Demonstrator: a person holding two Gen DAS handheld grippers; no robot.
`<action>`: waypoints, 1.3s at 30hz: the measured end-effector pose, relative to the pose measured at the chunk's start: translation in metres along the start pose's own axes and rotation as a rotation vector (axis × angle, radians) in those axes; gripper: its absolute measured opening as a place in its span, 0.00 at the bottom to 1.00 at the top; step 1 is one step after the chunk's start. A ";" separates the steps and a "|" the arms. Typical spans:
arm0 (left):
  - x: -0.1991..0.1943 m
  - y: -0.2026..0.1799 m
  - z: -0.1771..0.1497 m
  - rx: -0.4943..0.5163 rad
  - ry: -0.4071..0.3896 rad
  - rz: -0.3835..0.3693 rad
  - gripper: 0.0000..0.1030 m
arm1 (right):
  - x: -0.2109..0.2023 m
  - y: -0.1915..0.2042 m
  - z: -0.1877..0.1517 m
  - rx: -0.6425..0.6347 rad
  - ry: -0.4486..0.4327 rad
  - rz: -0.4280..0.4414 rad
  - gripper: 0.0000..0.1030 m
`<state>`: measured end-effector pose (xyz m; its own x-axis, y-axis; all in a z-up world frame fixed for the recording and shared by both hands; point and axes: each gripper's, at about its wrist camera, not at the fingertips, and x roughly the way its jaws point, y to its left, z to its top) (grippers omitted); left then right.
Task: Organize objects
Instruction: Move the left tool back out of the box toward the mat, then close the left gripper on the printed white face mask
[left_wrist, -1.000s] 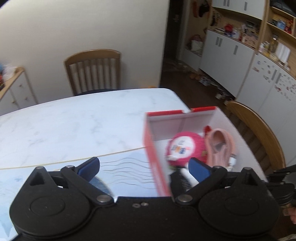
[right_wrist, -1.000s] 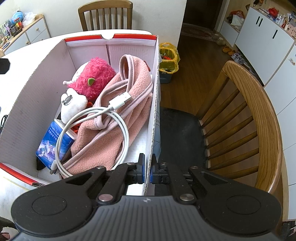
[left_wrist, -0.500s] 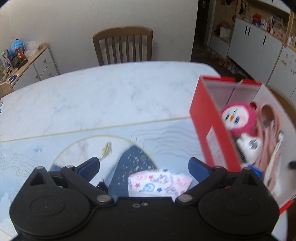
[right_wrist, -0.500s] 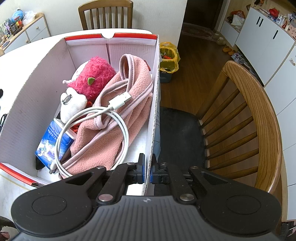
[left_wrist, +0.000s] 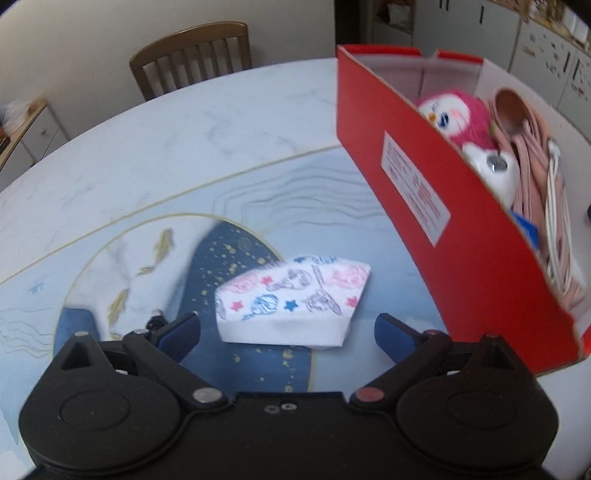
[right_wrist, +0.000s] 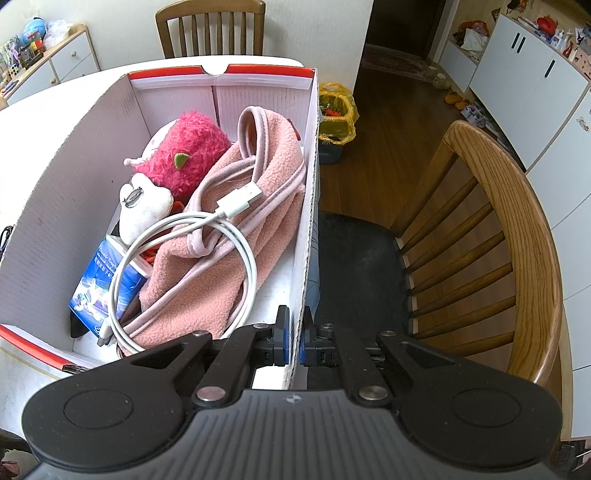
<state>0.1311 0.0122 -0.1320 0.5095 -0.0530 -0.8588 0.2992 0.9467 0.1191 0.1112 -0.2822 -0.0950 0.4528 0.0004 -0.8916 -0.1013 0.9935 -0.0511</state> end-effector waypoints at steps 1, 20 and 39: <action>0.002 -0.002 -0.001 0.009 -0.002 0.008 0.96 | 0.000 0.000 0.000 -0.001 0.000 0.000 0.04; 0.021 0.009 0.008 -0.048 -0.007 -0.059 0.66 | 0.001 0.001 0.001 -0.005 0.001 -0.004 0.05; 0.007 0.019 0.008 -0.118 -0.018 -0.111 0.01 | 0.000 0.001 0.001 -0.001 -0.002 -0.005 0.04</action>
<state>0.1470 0.0272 -0.1313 0.4935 -0.1640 -0.8542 0.2579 0.9655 -0.0363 0.1117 -0.2813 -0.0948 0.4547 -0.0048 -0.8906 -0.1000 0.9934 -0.0564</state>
